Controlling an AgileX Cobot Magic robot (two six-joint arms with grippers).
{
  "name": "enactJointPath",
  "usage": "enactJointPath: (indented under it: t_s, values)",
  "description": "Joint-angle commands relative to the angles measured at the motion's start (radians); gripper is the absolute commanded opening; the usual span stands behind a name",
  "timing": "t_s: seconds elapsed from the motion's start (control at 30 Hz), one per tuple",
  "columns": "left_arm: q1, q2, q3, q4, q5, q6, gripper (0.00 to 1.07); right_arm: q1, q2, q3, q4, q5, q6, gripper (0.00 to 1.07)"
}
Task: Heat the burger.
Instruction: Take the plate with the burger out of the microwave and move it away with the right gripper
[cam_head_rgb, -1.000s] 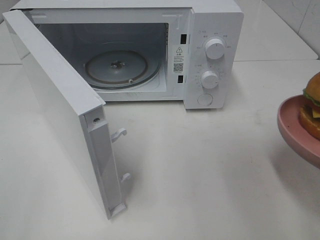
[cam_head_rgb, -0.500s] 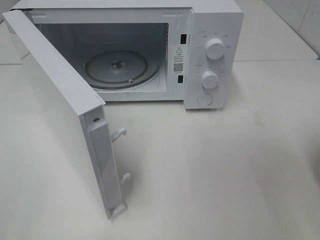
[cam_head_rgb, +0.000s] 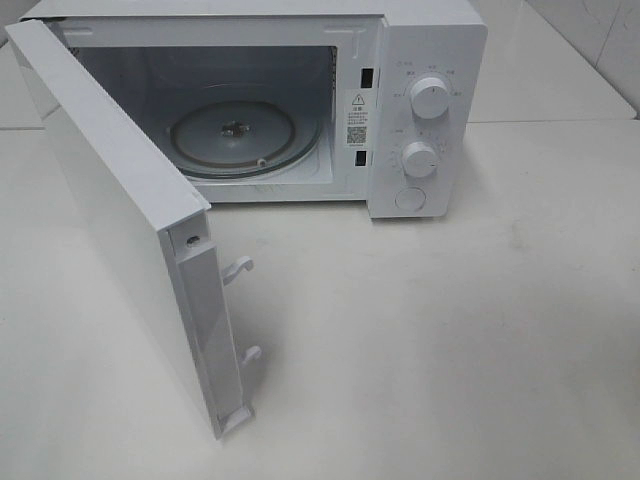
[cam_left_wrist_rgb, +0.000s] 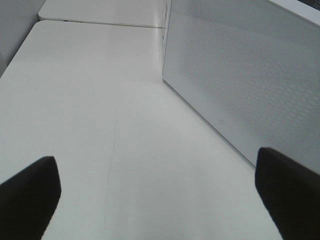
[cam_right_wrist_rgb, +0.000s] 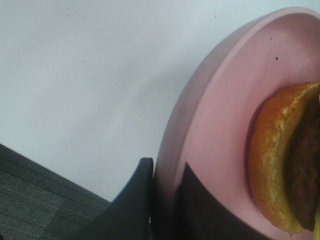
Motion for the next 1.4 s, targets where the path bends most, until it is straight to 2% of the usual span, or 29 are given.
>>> enactJointPath:
  t_s: [0.03,0.23,0.73,0.93,1.1,1.4]
  values:
    - [0.003,-0.017,0.000,0.000,-0.011,-0.003,1.00,-0.005,0.027,-0.007,-0.089,0.004,0.028,0.00]
    - [0.003,-0.017,0.000,0.000,-0.011,-0.003,1.00,-0.005,0.048,-0.007,-0.108,-0.042,0.073,0.00]
    - [0.003,-0.017,0.000,0.000,-0.011,-0.003,1.00,-0.005,0.052,-0.007,-0.117,0.010,0.169,0.00]
    - [0.003,-0.017,0.000,0.000,-0.011,-0.003,1.00,-0.005,0.150,-0.009,-0.125,0.002,0.243,0.00]
    - [0.003,-0.017,0.000,0.000,-0.011,-0.003,1.00,-0.005,0.268,-0.031,-0.179,-0.022,0.444,0.00]
    - [0.003,-0.017,0.000,0.000,-0.011,-0.003,1.00,-0.005,0.398,-0.043,-0.217,-0.029,0.577,0.00]
